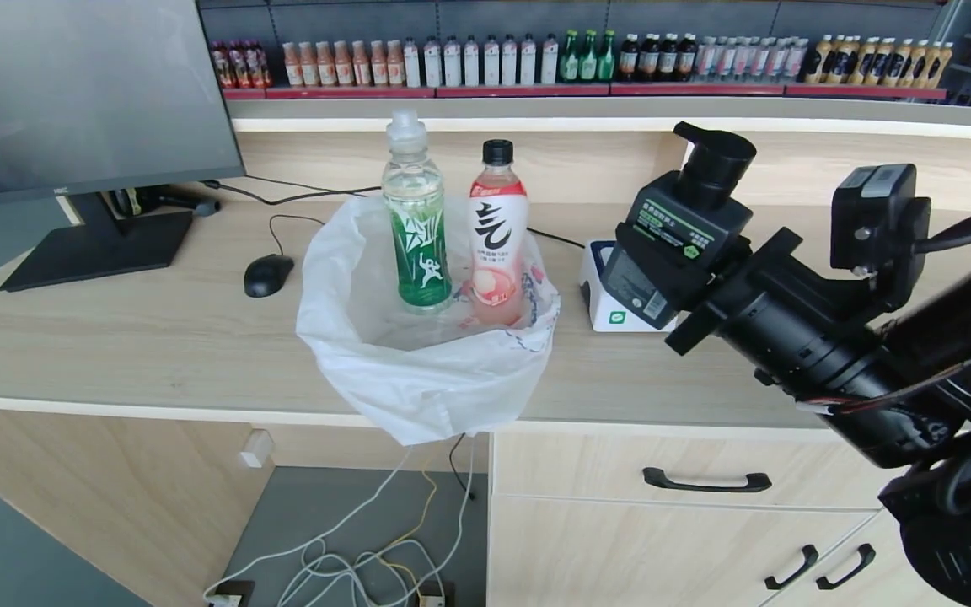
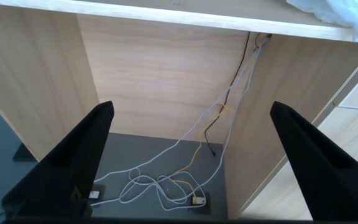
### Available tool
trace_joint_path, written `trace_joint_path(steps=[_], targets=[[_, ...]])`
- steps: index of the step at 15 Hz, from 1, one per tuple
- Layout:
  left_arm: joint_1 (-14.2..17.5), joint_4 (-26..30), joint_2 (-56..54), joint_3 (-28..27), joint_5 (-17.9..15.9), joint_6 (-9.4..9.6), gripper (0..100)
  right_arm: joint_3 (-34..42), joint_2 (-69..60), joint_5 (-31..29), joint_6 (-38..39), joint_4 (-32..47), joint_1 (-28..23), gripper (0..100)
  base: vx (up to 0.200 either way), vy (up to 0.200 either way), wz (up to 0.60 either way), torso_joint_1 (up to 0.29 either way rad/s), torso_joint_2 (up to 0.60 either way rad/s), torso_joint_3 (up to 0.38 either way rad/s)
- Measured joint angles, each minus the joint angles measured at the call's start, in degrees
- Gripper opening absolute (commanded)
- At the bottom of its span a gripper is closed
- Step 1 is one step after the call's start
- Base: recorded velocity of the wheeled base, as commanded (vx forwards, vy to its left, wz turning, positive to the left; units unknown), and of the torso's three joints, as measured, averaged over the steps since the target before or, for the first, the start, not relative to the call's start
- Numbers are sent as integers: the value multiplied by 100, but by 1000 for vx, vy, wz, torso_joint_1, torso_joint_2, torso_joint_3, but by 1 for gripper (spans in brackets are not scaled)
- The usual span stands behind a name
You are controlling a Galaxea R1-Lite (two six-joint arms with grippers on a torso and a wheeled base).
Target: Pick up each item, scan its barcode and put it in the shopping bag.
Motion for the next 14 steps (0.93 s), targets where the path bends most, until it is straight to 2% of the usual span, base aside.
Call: trace_joint_path(steps=[5, 7, 10, 12, 14], targets=[[1, 0, 0, 0, 0, 0, 100, -584, 450, 385, -635, -6, -413, 0, 0, 0, 0, 0, 0, 0], [1, 0, 0, 0, 0, 0, 100, -835, 621, 805, -1196, -4, -673, 0, 0, 0, 0, 0, 0, 0], [6, 0, 0, 0, 0, 0, 100, -1257, 898, 881, -1626, -4, -909, 0, 0, 0, 0, 0, 0, 0], [0, 0, 0, 0, 0, 0, 100, -1854, 1163, 1037, -1837, -4, -907, 0, 0, 0, 0, 0, 0, 0], [1, 0, 0, 0, 0, 0, 100, -2480, 1491, 1469, -2176, -15, -929, 0, 0, 0, 0, 0, 0, 0]])
